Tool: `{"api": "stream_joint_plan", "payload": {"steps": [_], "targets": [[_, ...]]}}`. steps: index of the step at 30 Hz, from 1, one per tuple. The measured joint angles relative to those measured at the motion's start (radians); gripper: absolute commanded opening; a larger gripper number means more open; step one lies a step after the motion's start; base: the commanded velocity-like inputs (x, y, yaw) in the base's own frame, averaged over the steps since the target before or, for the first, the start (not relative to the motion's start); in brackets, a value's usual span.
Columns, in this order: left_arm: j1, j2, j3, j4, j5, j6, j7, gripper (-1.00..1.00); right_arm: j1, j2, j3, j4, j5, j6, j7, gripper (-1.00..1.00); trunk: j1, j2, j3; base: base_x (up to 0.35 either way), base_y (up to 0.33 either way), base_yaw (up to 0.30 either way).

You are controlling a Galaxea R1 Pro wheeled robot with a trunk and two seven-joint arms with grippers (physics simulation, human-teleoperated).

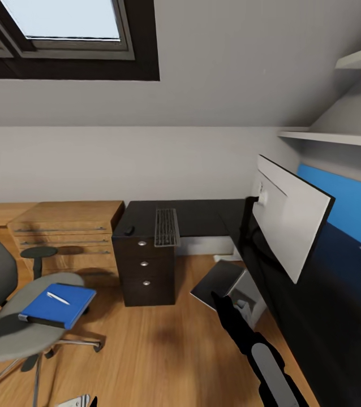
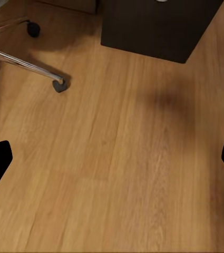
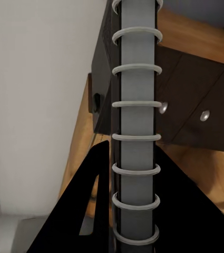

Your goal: In the bedroom, organize the workspace by keeping the computer under the desk, ensuring the monitor is on the desk, placing the keyboard on the desk next to the monitor, placing the mouse on the desk next to the keyboard, moving the folder from the swivel chair onto the desk next to the mouse, stacking the notebook on top of the folder with the pen on top of the notebook, and positioning the swivel chair next to the desk.

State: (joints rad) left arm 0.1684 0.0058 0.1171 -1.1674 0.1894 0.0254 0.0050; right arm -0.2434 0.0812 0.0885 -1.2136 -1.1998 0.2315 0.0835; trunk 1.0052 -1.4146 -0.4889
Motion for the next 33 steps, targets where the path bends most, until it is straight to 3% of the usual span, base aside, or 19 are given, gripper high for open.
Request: {"api": "stream_joint_plan", "payload": {"steps": [26, 30, 33], "targets": [[0.000, 0.001, 0.000, 0.000, 0.000, 0.001, -0.001, 1.00, 0.000, 0.001, -0.007, 0.049, -0.015, 0.007, 0.000, -1.00, 0.000, 0.000, 0.000, 0.327, 0.083, 0.000], [0.000, 0.000, 0.000, 0.000, 0.000, 0.001, -0.001, 1.00, 0.000, 0.001, -0.010, 0.049, -0.039, 0.006, 0.001, -1.00, 0.000, 0.000, 0.000, 0.327, 0.085, 0.000], [0.000, 0.000, 0.000, 0.000, 0.000, 0.001, 0.000, 1.00, 0.000, 0.001, -0.021, 0.049, -0.083, 0.005, 0.004, -1.00, 0.000, 0.000, 0.000, 0.327, 0.040, 0.000]]}}
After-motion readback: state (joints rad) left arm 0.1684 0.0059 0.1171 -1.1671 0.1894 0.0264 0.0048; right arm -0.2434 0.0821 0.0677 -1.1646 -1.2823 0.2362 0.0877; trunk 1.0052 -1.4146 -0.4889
